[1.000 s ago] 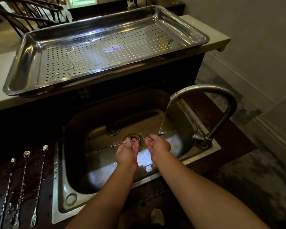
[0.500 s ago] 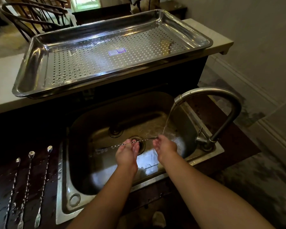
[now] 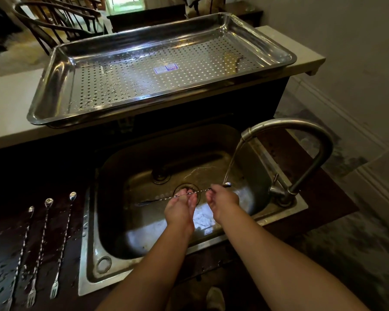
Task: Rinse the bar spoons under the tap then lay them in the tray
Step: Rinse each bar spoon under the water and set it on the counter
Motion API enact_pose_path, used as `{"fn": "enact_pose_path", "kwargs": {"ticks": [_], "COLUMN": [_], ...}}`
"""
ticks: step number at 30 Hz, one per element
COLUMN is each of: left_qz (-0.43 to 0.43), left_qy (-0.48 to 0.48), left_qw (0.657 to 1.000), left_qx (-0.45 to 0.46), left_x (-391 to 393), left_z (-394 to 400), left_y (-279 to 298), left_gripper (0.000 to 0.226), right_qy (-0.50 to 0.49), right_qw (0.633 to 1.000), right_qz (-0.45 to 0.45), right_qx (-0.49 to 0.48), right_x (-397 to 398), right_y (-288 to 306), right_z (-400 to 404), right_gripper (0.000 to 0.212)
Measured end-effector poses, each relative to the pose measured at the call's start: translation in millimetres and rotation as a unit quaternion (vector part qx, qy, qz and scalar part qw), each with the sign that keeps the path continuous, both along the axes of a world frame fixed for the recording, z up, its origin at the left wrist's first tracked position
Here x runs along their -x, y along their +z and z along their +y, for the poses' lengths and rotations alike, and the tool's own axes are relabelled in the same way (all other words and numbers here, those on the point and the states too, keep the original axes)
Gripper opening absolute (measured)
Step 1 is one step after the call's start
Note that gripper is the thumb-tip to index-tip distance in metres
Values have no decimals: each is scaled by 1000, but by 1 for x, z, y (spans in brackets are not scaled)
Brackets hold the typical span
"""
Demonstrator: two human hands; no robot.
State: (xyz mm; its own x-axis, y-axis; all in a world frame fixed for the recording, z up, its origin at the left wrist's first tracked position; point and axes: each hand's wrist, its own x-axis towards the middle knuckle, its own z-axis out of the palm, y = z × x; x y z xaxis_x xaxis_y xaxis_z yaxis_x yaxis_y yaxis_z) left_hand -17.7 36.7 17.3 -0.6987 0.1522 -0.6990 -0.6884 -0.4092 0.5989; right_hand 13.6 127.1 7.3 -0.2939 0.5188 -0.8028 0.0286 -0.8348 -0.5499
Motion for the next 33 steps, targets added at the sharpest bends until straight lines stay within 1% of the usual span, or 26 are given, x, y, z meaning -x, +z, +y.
{"fn": "enact_pose_path", "kwargs": {"ticks": [1, 4, 5, 9, 12, 14, 16, 19, 21, 25, 27, 30, 33], "left_qz": [-2, -5, -8, -25, -30, -31, -32, -36, -39, -40, -41, -56, -62], "left_qy": [-6, -25, -32, -45, -53, -54, -57, -64, -72, -83, -97, -133, -150], "left_qw": [1000, 999, 999, 999, 998, 998, 998, 997, 996, 995, 993, 986, 982], "left_qx": [-4, -19, -21, -14, -12, -10, -15, -19, -26, -43, -53, -88, -94], "left_x": [-2, -5, -5, -10, -15, -15, -16, -17, -18, -22, -27, -32, -35], "left_z": [2, 10, 12, 26, 37, 44, 50, 60, 66, 79, 84, 93, 100], "left_y": [0, -1, -2, -3, 0, 0, 2, 6, 9, 12, 15, 18, 19], "left_gripper": [10, 13, 14, 12, 7, 10, 8, 4, 3, 7, 6, 5, 6], "right_qy": [6, 18, 18, 22, 47, 48, 44, 25, 1, -94, -94, -56, -79], "right_qw": [1000, 1000, 1000, 999, 996, 995, 994, 996, 996, 992, 990, 990, 984], "right_qz": [6, 18, 13, -23, -16, -1, -4, -30, -23, 1, 8, 2, 2], "right_qx": [3, 1, -3, -23, -68, -91, -96, -82, -85, -88, -106, -132, -160], "right_x": [1, 0, -2, -9, -14, -20, -24, -26, -29, -41, -42, -43, -45], "right_y": [0, 0, 1, 3, 2, 3, 4, 8, 12, 25, 32, 38, 43], "right_z": [-3, -4, -1, 19, 33, 39, 46, 59, 67, 76, 74, 69, 69], "right_gripper": [11, 27, 30, 28, 35, 31, 31, 39, 35, 28, 25, 15, 10]}}
